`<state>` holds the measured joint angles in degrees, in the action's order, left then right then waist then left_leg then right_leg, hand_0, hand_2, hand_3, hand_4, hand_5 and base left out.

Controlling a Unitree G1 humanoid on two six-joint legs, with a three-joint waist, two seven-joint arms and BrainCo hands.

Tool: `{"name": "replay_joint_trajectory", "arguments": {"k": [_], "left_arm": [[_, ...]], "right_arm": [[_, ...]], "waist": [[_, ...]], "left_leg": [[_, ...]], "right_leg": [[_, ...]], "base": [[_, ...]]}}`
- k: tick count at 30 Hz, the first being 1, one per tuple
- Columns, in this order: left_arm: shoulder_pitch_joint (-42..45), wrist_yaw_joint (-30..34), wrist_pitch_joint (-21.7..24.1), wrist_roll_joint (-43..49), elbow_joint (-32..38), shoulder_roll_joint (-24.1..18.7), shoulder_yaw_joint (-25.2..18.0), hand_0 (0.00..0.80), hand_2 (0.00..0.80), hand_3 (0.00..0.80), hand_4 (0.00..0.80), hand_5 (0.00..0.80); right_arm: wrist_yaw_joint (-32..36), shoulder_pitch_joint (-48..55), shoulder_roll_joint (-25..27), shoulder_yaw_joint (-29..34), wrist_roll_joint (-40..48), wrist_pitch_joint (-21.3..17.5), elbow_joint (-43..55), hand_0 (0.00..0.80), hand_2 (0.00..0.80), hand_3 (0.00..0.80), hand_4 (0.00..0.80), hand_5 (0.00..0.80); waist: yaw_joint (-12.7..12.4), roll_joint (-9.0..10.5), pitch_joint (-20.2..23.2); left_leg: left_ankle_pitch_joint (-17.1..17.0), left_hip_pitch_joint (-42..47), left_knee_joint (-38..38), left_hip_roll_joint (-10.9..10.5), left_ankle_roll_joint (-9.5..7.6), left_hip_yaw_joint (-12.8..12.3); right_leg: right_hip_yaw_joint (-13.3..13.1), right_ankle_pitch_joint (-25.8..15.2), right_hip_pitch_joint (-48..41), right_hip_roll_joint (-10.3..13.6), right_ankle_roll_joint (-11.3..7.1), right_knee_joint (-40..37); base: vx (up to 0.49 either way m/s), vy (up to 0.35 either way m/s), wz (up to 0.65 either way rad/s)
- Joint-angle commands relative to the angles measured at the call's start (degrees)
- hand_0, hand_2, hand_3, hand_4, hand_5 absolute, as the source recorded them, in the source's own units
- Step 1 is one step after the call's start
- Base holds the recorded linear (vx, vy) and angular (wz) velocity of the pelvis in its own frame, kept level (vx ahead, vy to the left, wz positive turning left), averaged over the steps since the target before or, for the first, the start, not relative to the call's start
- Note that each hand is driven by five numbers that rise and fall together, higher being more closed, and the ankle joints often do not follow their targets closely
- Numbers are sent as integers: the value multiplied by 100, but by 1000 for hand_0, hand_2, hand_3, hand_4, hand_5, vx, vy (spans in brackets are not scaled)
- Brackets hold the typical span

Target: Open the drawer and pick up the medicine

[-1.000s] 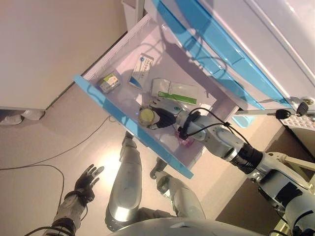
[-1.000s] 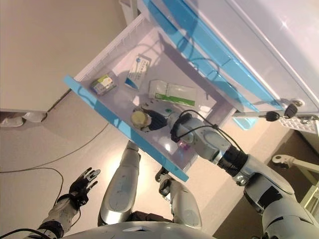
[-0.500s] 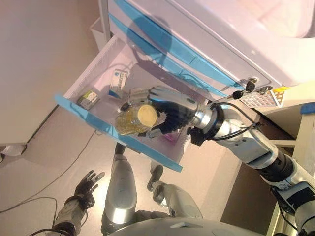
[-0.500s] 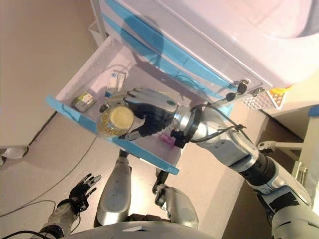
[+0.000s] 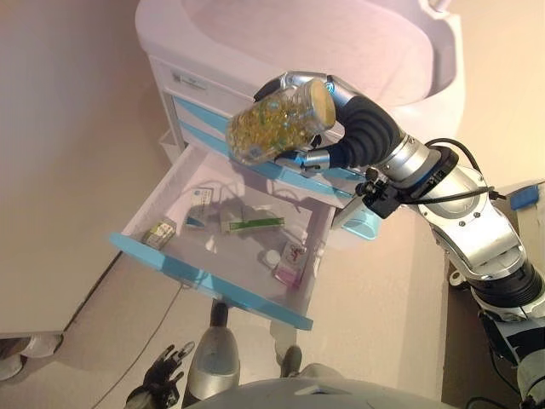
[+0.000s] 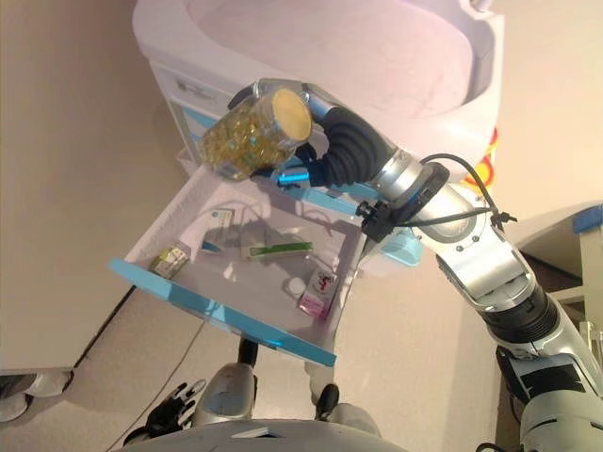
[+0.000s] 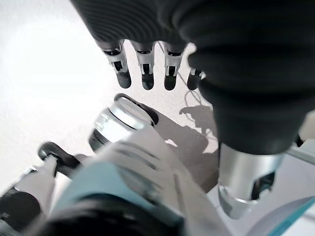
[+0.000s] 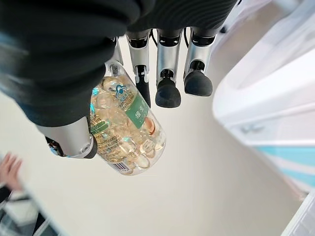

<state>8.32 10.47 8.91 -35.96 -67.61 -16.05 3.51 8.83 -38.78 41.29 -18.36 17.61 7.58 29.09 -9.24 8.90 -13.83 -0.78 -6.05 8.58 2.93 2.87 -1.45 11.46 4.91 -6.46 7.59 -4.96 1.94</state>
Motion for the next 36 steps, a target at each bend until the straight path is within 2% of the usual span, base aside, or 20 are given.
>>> {"name": "replay_joint_trajectory", "arguments": {"k": [1, 10, 13, 15, 17, 20, 25, 34, 36], "left_arm": [[284, -4, -65, 268, -323, -41, -45, 0, 0, 0, 0, 0], [357, 0, -235, 477, -467, -12, -57, 0, 0, 0, 0, 0], [385, 11, -300, 558, -438, -13, -64, 0, 0, 0, 0, 0], [401, -3, -363, 585, -380, -9, -58, 0, 0, 0, 0, 0], [402, -13, -407, 616, -341, -7, -66, 0, 0, 0, 0, 0], [395, -69, -542, 654, -235, -38, -56, 0, 0, 0, 0, 0], [306, -157, -681, 571, -188, -132, 28, 0, 0, 0, 0, 0], [174, -211, -899, 438, -105, -331, 138, 0, 0, 0, 0, 0], [142, -202, -914, 423, -130, -364, 169, 0, 0, 0, 0, 0]], "right_arm": [[-659, -615, 49, 343, 618, 131, -135, 800, 800, 800, 800, 800], [-1596, -1492, -43, 225, 990, 530, -1367, 800, 800, 800, 800, 800], [-1902, -1792, -68, 103, 750, 699, -2025, 800, 800, 800, 800, 800], [-2013, -1940, -38, 20, 391, 942, -2384, 800, 800, 800, 800, 800], [-1963, -2077, 2, -86, 268, 1016, -2762, 800, 800, 800, 800, 800], [-1884, -2490, 112, -473, -174, 1201, -3854, 800, 800, 800, 800, 800], [-1626, -3189, 172, -1117, -391, 1453, -5485, 800, 800, 800, 800, 800], [-1034, -3959, 203, -2026, -843, 1547, -7583, 800, 800, 800, 800, 800], [-943, -4026, 181, -2084, -949, 1464, -7989, 800, 800, 800, 800, 800]], "waist": [[-190, -35, 280], [-320, -125, 453], [-378, -150, 485], [-404, -160, 500], [-418, -166, 500], [-488, -155, 511], [-616, -121, 520], [-843, -139, 389], [-888, -141, 362]], "left_leg": [[350, 747, -447, 86, -100, 284], [322, 920, -497, 17, -105, 364], [319, 960, -491, -13, -114, 402], [328, 964, -476, -25, -118, 418], [327, 966, -466, -31, -121, 431], [296, 977, -497, -42, -127, 468], [238, 948, -537, -39, -115, 497], [238, 821, -419, -90, -119, 657], [244, 797, -406, -104, -124, 703]], "right_leg": [[42, -564, 214, 404, -274, 236], [205, -556, -4, 518, -282, 182], [253, -553, -52, 561, -287, 187], [270, -543, -62, 580, -288, 200], [284, -547, -70, 595, -292, 204], [327, -573, -97, 620, -304, 175], [408, -613, -109, 659, -316, 151], [510, -620, -73, 763, -342, 241], [522, -624, -56, 769, -352, 245]], "base": [[107, 64, -1], [82, 53, 4], [70, 45, 7], [44, 40, 15], [27, 30, 9], [0, 0, 0], [7, 17, 5], [8, 22, 5], [3, -4, 7]]}}
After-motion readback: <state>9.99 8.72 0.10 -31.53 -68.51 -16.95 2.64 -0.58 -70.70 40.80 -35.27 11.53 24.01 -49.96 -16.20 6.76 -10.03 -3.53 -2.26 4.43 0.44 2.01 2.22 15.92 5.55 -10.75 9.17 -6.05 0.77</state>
